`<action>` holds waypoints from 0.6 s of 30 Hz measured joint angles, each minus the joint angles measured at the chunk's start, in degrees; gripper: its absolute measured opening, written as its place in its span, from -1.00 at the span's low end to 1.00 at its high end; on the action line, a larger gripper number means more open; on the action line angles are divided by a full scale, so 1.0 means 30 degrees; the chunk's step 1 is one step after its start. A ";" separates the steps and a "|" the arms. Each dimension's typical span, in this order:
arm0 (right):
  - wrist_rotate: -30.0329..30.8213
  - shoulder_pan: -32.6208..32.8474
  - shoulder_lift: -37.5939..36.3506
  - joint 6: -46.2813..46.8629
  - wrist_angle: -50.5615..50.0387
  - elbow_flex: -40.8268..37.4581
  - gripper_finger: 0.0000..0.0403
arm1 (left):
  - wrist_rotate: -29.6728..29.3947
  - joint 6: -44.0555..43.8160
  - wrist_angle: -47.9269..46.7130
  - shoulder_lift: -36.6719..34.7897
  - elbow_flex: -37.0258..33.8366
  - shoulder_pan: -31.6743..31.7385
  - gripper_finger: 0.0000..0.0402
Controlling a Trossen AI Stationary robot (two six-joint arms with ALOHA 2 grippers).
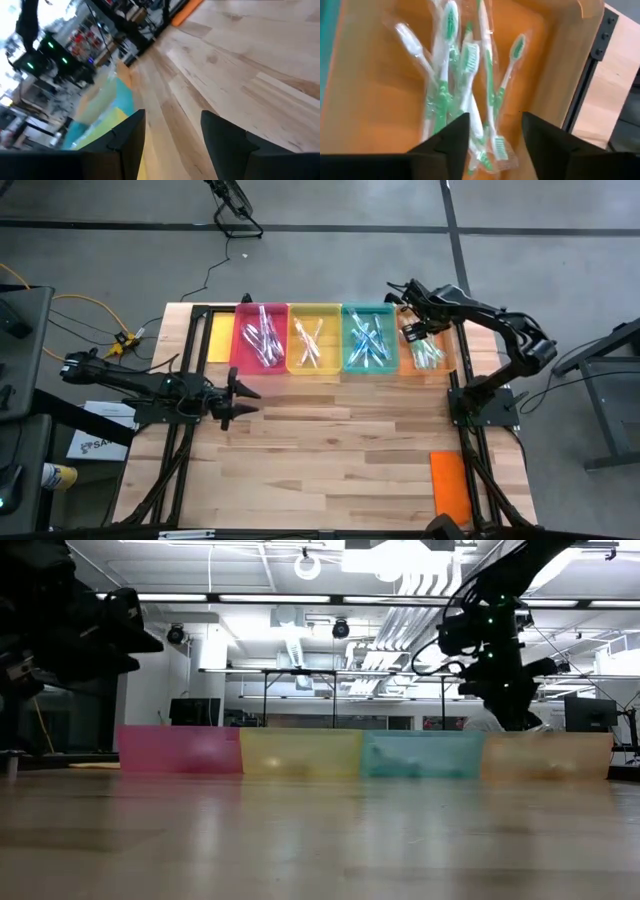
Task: Pick & Place Toothbrushes
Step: Put the green toothbrush into the orange bin
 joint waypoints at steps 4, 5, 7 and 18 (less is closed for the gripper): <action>-0.0750 0.0356 -0.1130 -0.1044 0.0074 -0.0235 0.03 | -0.0180 -0.1138 -0.1387 0.0003 -0.0007 0.0001 -0.07; -0.1052 0.0553 -0.1643 -0.1222 0.0231 -0.0323 0.06 | -0.0410 -0.1394 -0.1613 0.0003 -0.0015 0.0000 -0.07; -0.1399 0.0977 -0.2978 -0.1275 0.0999 -0.0682 0.10 | -0.0819 -0.1678 -0.1758 0.0003 -0.0022 0.0000 -0.07; -0.3884 0.4900 -1.3353 0.3614 0.7136 -0.7869 0.14 | -0.1086 -0.1684 -0.1563 0.0003 -0.0022 0.0007 -0.07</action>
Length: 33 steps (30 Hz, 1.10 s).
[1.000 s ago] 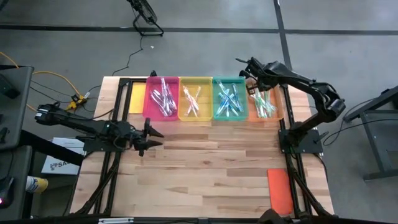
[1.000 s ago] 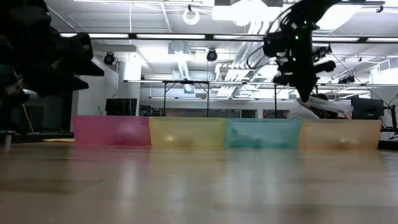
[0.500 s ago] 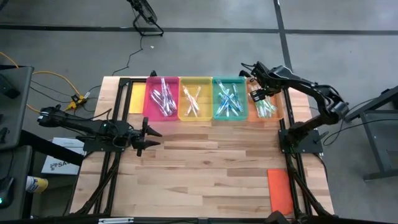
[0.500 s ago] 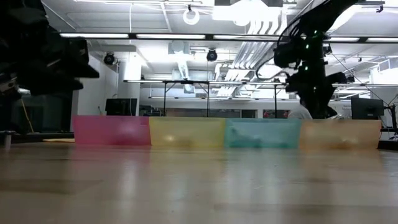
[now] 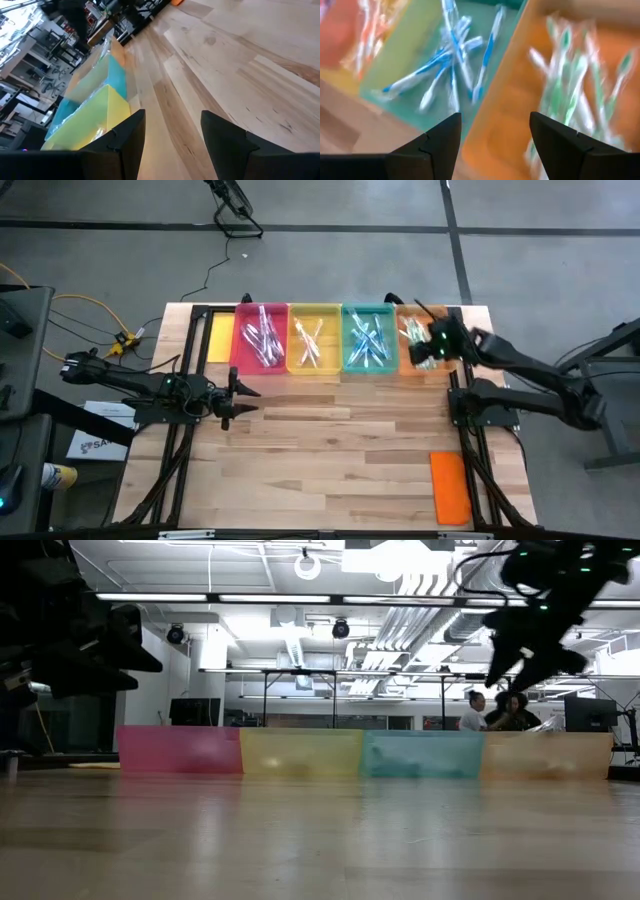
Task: Pick & Place Toothbrushes
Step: Put the green toothbrush into the orange bin
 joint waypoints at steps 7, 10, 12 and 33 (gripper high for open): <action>0.0053 0.1676 -0.3156 0.3399 -0.1213 -0.2718 0.14 | -0.0446 -0.0019 0.0014 0.0000 0.0000 0.0000 -0.07; 0.0586 0.1972 -0.3703 0.3888 -0.1503 -0.2703 0.14 | -0.0501 -0.0201 0.0022 0.0000 0.0000 0.0000 -0.07; 0.0400 0.2082 -0.3825 0.3933 -0.1639 -0.2711 0.14 | -0.0503 -0.0343 0.0029 0.0007 0.0000 0.0000 -0.07; 0.4184 0.2061 -0.2082 0.5634 -0.2763 -0.2703 0.14 | -0.0495 -0.0401 0.0014 0.0015 0.0000 0.0000 -0.07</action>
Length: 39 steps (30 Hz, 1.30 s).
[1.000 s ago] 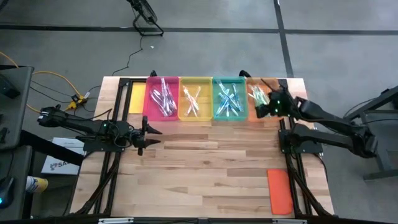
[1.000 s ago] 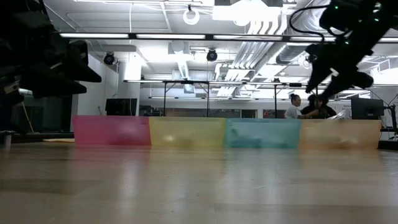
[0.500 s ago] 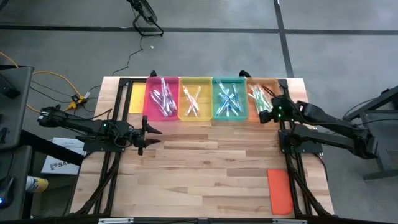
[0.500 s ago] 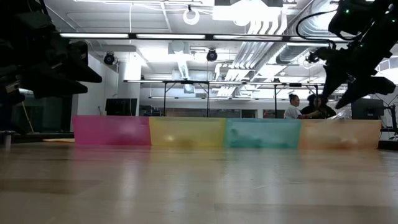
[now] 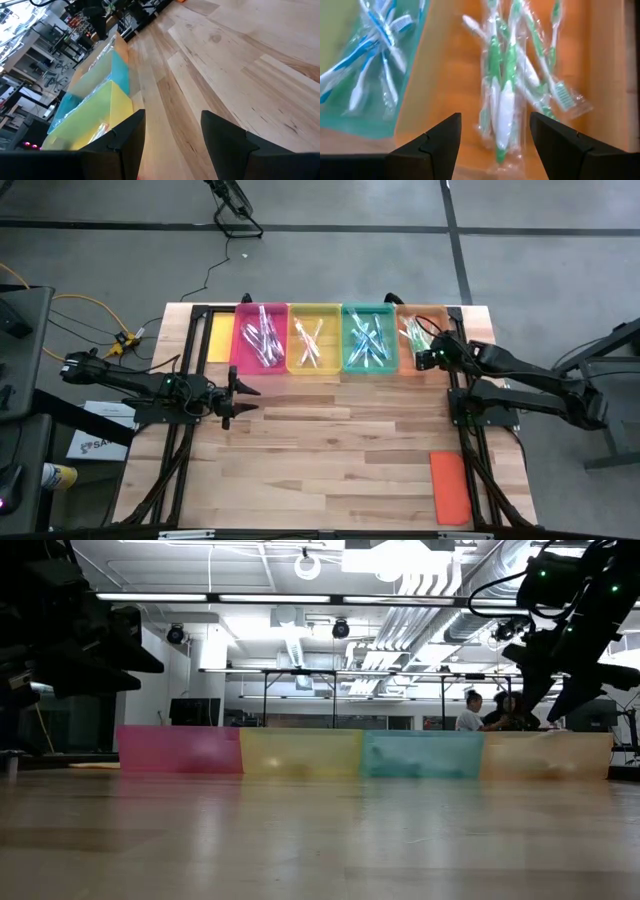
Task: Pick & Place Toothbrushes
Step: Put the green toothbrush into the orange bin, then adjust the purple toothbrush in the pink bin
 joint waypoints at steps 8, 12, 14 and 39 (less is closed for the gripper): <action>-0.3862 -0.0390 -0.0050 0.0655 0.0338 0.0000 0.14 | 0.0007 -0.0007 -0.0144 -0.0002 0.0000 -0.0002 -0.07; -0.4348 -0.0436 -0.0007 0.0918 0.0343 0.0000 0.14 | 0.0007 -0.0007 -0.0146 0.0000 0.0000 0.0000 -0.07; -0.3598 -0.0437 0.0288 0.0925 0.0281 0.0005 0.14 | 0.0010 0.0000 -0.0146 0.0000 0.0000 0.0000 -0.07; 0.0843 -0.1064 0.3557 0.1362 0.1150 0.0007 0.14 | 0.0051 -0.0277 -0.0138 0.0000 0.0007 -0.0007 -0.07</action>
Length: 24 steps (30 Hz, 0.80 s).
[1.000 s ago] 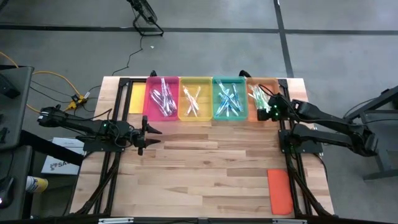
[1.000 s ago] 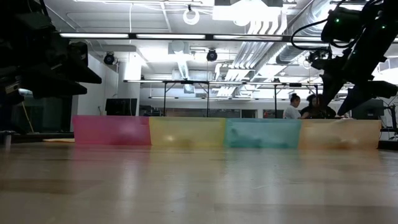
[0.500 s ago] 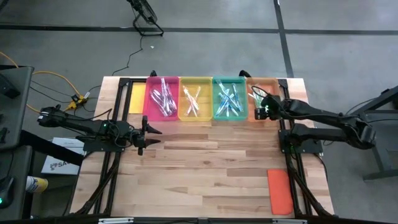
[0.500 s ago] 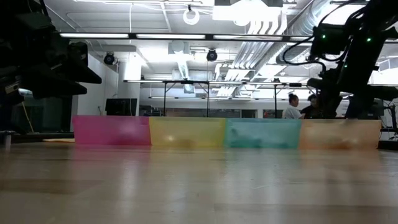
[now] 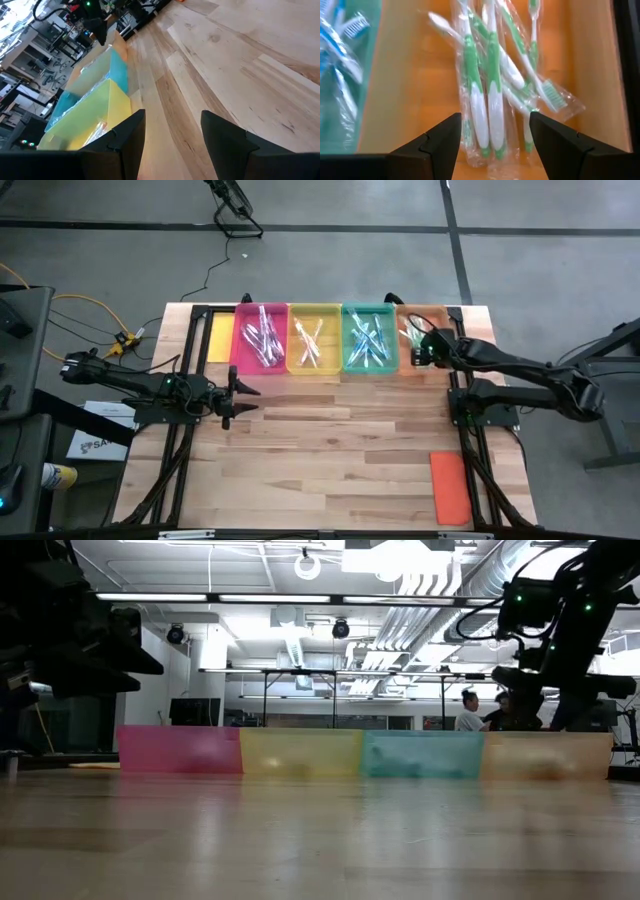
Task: Pick & Place Toothbrushes
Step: Adjust the purple toothbrush in the pink bin
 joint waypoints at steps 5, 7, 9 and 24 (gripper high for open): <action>-0.0064 0.0000 -0.0770 -0.0959 0.0764 0.0000 0.14 | -0.1893 -0.0502 0.0000 -0.0004 0.0000 0.0000 -0.07; -0.0189 0.0000 -0.1023 -0.1224 0.1072 0.0000 0.14 | -0.3089 -0.1307 0.0093 0.0000 0.0000 0.0000 -0.07; -0.0313 0.0029 -0.1233 -0.1574 0.1346 0.0000 0.14 | -0.4022 -0.2147 0.0419 -0.0001 0.0000 0.0009 -0.07; -0.3723 0.1435 -0.2655 -0.9369 1.0470 0.0007 0.14 | -0.5549 0.1585 -0.0405 0.2105 0.2966 0.5615 -0.07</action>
